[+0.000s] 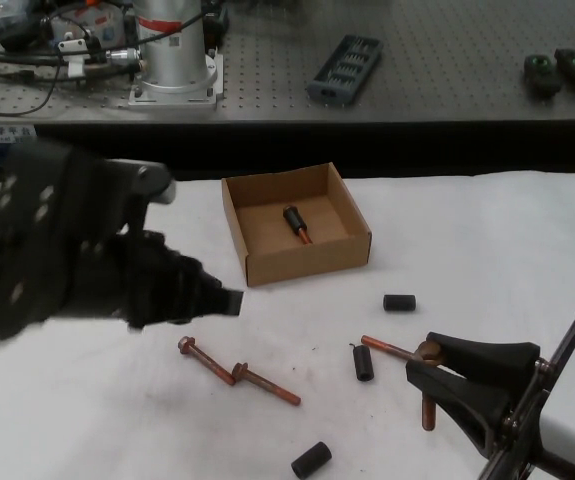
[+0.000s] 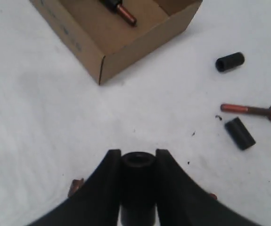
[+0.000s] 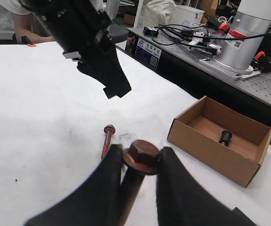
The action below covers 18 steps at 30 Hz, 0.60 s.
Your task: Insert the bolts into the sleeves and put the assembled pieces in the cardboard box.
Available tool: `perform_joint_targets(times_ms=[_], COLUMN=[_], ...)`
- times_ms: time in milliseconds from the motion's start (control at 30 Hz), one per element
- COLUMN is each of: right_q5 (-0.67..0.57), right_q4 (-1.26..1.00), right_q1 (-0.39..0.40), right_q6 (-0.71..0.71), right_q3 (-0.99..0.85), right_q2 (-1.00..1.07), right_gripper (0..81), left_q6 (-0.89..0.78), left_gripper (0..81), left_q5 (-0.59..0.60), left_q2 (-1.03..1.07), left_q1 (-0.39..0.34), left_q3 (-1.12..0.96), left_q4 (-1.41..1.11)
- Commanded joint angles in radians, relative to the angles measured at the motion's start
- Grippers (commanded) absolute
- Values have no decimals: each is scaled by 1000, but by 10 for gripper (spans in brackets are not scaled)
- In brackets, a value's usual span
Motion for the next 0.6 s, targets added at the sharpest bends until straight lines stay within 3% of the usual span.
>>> perform_joint_targets(times_ms=[0, 267, 400, 567], right_q5=[31, 187, 203, 139], right_q4=[-70, -236, -210, -87], right_q1=[-4, -4, -7, -7], right_q6=[37, 95, 121, 121], right_q3=[-3, -10, -84, -245], right_q2=[-1, 1, 23, 128], right_gripper=[56, 56, 56, 56], left_q6=[40, 82, 90, 93], left_gripper=[7, 7, 7, 7], left_q5=[4, 87, 168, 272], left_q2=[-73, -65, -36, 10], left_q1=[-2, -2, -2, -12], left_q3=[147, 481, 503, 488], left_q4=[-295, -1140, -1247, -1267])
